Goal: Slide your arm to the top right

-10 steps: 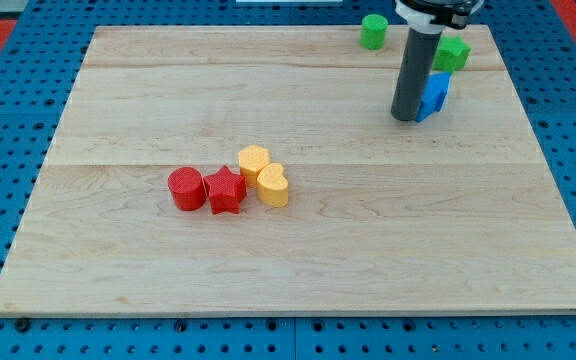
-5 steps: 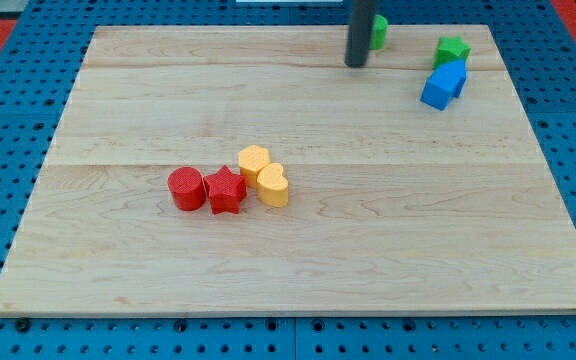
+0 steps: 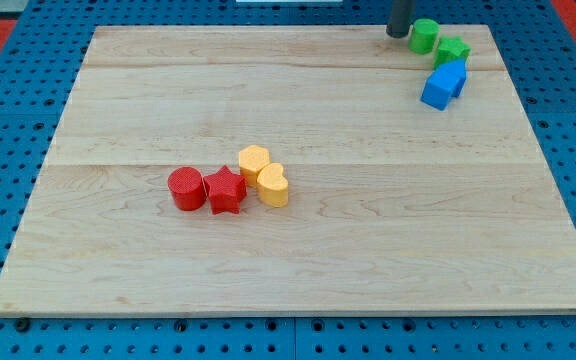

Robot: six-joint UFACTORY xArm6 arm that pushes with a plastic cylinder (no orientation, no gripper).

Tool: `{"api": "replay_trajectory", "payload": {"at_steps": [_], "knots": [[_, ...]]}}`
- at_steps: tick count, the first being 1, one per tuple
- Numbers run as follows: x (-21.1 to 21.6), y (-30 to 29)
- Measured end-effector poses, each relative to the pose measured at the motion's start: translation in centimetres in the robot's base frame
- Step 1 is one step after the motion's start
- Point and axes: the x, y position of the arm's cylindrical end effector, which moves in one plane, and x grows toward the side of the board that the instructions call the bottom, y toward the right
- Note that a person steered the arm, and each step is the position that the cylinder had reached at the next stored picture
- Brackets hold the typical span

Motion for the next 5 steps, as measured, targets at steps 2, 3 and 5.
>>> {"api": "replay_trajectory", "payload": {"at_steps": [2,3,5], "knots": [[15.0,-8.7],[21.7,2.7],[2.9,19.9]]}}
